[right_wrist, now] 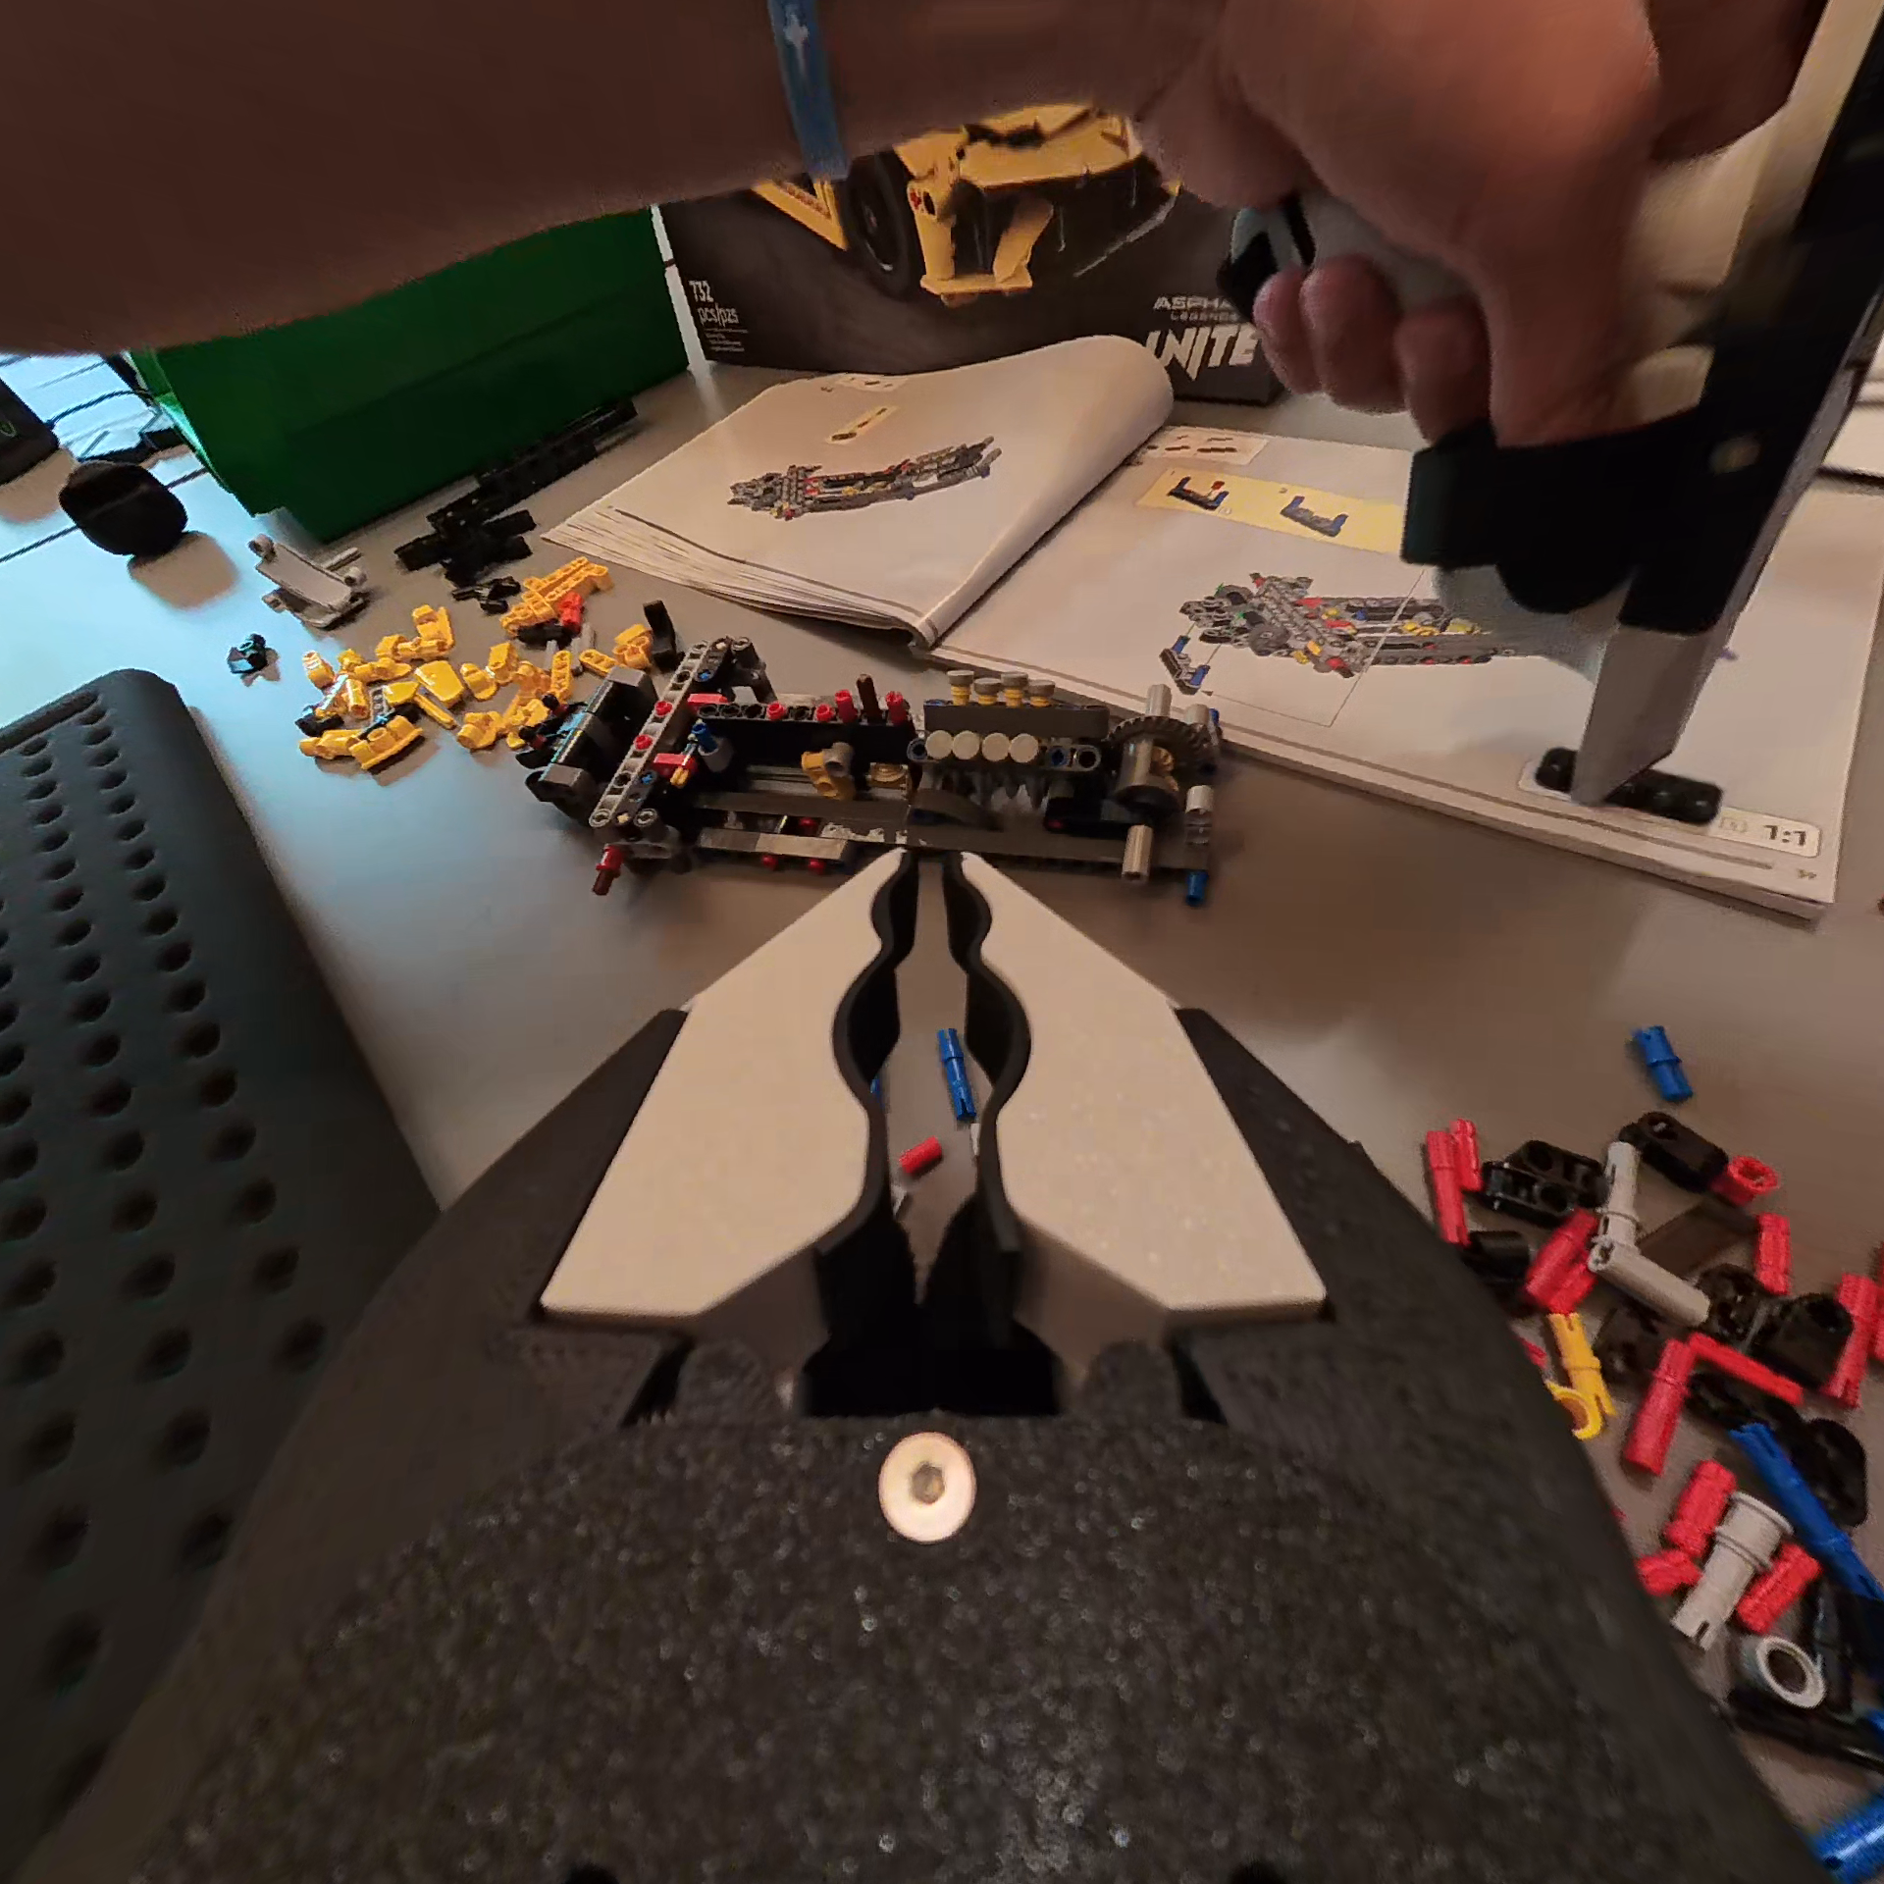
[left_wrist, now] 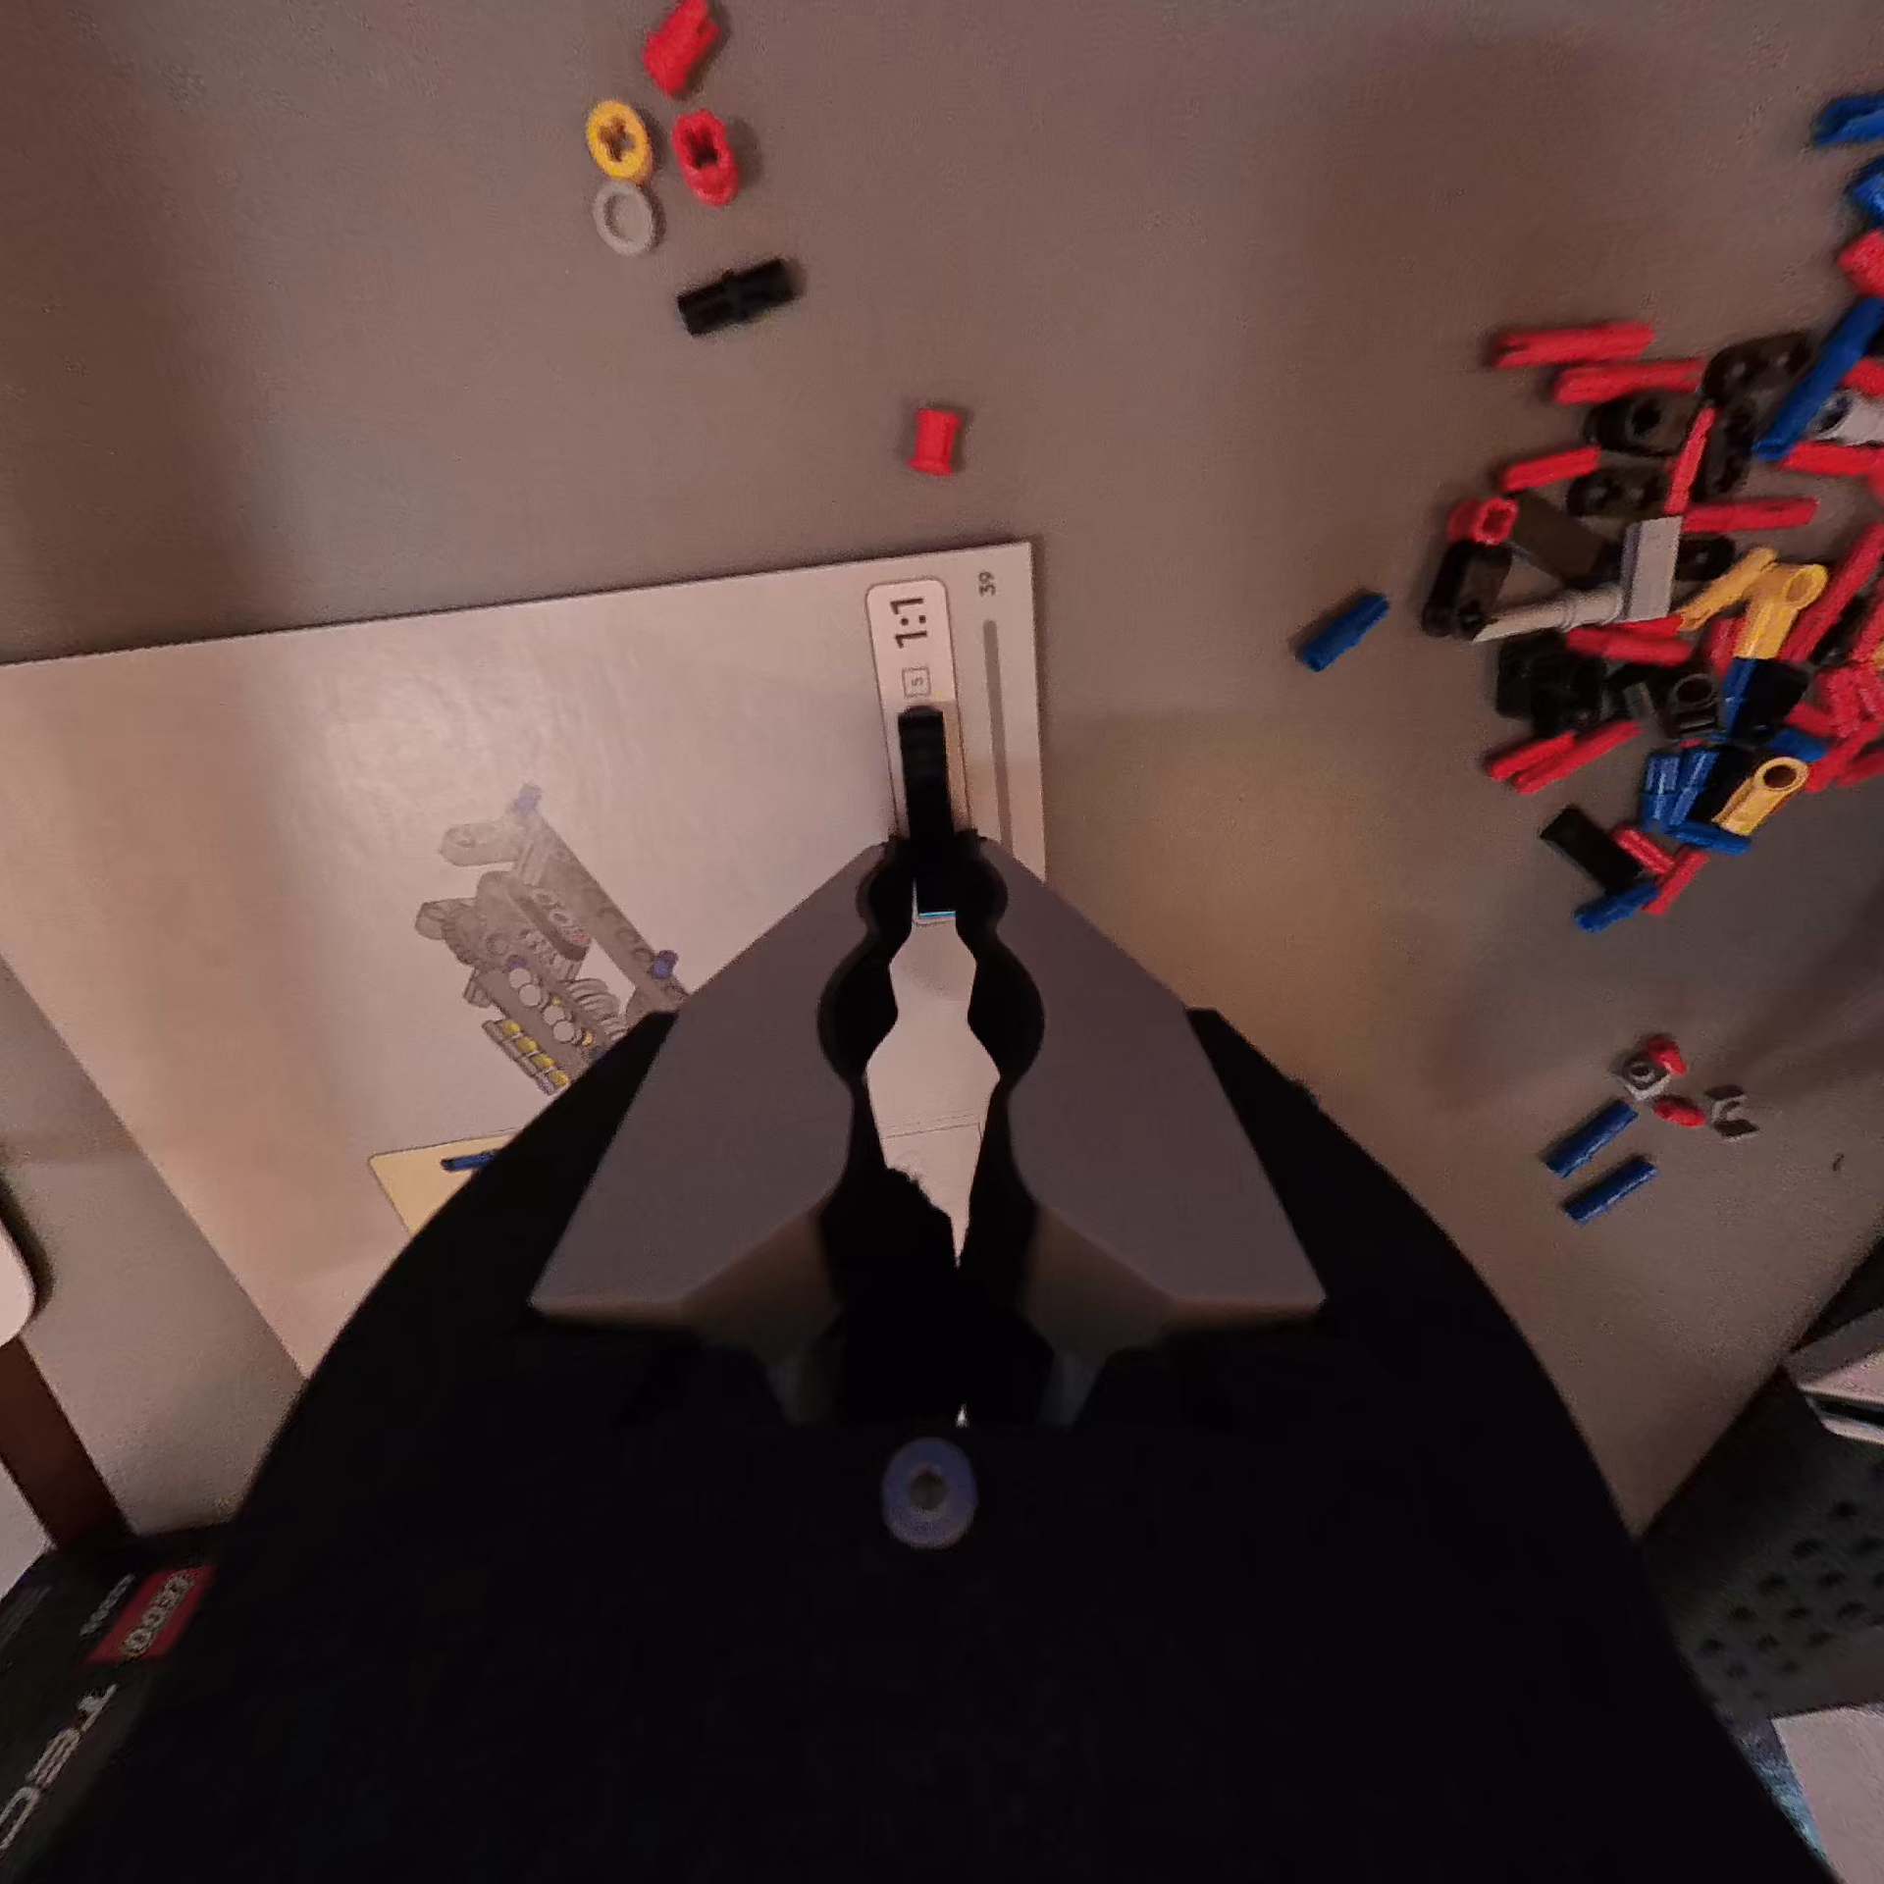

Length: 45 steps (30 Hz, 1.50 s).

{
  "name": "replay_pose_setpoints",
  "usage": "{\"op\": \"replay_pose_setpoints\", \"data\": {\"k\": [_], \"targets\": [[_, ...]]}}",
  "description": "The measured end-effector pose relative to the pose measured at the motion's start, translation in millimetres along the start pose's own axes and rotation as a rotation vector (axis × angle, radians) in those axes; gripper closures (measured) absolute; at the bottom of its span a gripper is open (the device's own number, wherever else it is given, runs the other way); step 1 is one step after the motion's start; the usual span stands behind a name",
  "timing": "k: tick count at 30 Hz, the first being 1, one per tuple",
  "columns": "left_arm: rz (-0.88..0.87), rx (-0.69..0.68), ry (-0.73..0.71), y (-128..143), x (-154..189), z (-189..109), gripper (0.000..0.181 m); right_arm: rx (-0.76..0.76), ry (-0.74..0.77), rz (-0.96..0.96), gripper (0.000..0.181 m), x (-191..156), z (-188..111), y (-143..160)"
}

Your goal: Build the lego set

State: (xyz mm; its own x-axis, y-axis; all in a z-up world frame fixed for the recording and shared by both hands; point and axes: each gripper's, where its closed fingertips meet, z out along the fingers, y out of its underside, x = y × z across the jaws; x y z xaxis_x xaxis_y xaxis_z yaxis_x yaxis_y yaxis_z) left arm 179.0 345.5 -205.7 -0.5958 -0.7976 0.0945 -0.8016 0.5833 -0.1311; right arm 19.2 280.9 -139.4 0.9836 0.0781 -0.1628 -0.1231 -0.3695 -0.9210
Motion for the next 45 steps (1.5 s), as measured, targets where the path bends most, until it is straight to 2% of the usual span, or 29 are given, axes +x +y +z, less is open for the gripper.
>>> {"op": "replay_pose_setpoints", "data": {"k": [15,20,29,33,42,45], "targets": [[-0.011,-0.044,-0.056,1,-1,1,0.175,-0.003,-0.010,0.029,0.177,2,1,1],[-0.037,-0.058,-0.032,1,-2,1,0.176,-0.004,-0.012,0.040,0.177,3,1,1],[-0.116,0.004,0.005,0,-2,1,0.175,-0.010,-0.011,0.022,0.177,2,2,2],[-0.095,0.020,-0.022,0,-2,1,0.175,0.000,-0.014,0.015,0.177,1,1,0],[-0.062,-0.046,-0.115,3,1,-1,0.175,0.045,-0.020,0.060,0.177,7,-4,-7],[-0.092,0.079,-0.069,6,24,-27,0.176,0.084,0.001,0.100,0.177,15,-9,-11]]}}
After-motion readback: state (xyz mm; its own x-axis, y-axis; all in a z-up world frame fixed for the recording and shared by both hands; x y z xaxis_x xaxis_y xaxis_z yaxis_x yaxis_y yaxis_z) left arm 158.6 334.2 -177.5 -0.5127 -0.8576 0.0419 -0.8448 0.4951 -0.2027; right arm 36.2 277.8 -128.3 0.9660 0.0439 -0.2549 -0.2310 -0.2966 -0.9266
